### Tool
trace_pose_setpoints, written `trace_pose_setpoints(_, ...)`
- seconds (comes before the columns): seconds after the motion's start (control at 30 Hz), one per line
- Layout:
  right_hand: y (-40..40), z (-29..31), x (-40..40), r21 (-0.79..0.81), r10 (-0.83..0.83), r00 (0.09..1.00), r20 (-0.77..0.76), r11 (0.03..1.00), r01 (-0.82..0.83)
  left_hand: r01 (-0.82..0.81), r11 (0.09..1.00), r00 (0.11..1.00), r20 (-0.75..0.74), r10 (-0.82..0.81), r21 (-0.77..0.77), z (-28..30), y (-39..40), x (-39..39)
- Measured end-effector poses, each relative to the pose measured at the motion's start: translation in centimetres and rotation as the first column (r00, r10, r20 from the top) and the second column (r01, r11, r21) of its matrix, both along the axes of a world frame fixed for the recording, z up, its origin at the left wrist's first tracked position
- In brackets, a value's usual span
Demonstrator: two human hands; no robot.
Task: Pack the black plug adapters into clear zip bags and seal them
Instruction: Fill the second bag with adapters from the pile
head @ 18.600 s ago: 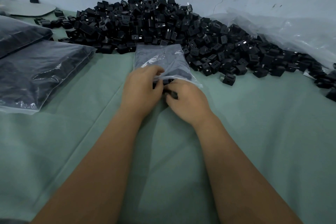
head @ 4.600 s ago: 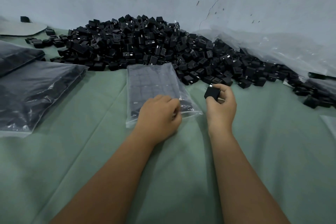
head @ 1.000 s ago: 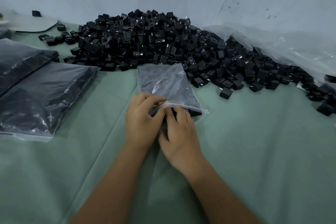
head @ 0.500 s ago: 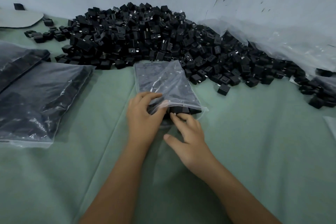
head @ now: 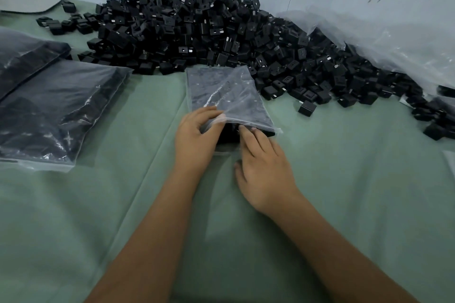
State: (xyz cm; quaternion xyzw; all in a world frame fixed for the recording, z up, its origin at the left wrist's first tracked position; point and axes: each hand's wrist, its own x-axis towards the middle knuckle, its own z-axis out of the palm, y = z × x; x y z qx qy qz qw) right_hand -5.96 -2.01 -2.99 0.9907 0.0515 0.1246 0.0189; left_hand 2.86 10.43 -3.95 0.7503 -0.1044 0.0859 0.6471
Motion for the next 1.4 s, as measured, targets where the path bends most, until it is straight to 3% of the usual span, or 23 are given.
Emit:
trace_pose_setpoints(0.17,2.2,-0.3,0.8,0.365,-0.102,0.994,0.030,0.927,0.084,-0.029,1.000,0.999,-0.020,0.029,-0.007,0.2,0.0,-0.3)
trace_pose_setpoints(0.33,2.0,-1.0,0.1,0.538,-0.152,0.985,0.087,0.839,0.082,-0.021,1.000,0.998,-0.052,0.020,-0.016,0.5,0.0,-0.5)
trace_pose_setpoints(0.63,1.8,-1.1,0.6,0.611,-0.147,0.964,0.220,0.791,-0.019,-0.037,0.999,0.999,-0.013,0.038,0.030,0.7,0.0,-0.6)
trace_pose_setpoints(0.83,1.8,-0.8,0.6,0.711,-0.095,0.984,0.150,0.702,-0.041,-0.023,0.995,0.999,0.029,0.020,0.100,0.5,0.1,-0.6)
trace_pose_setpoints(1.1,2.2,-0.9,1.4,0.676,-0.121,0.990,0.069,0.735,0.043,-0.002,0.994,0.997,0.076,-0.006,0.105,0.5,0.1,-0.5)
trace_pose_setpoints(1.23,1.8,-0.7,2.0,0.612,-0.079,0.992,0.096,0.791,0.004,-0.011,0.998,1.000,-0.029,0.009,-0.054,0.4,0.1,-0.3)
trace_pose_setpoints(1.4,1.8,-0.8,1.5,0.632,-0.008,0.986,0.167,0.768,-0.101,0.013,0.957,0.990,-0.133,-0.054,-0.290,0.1,0.5,0.3)
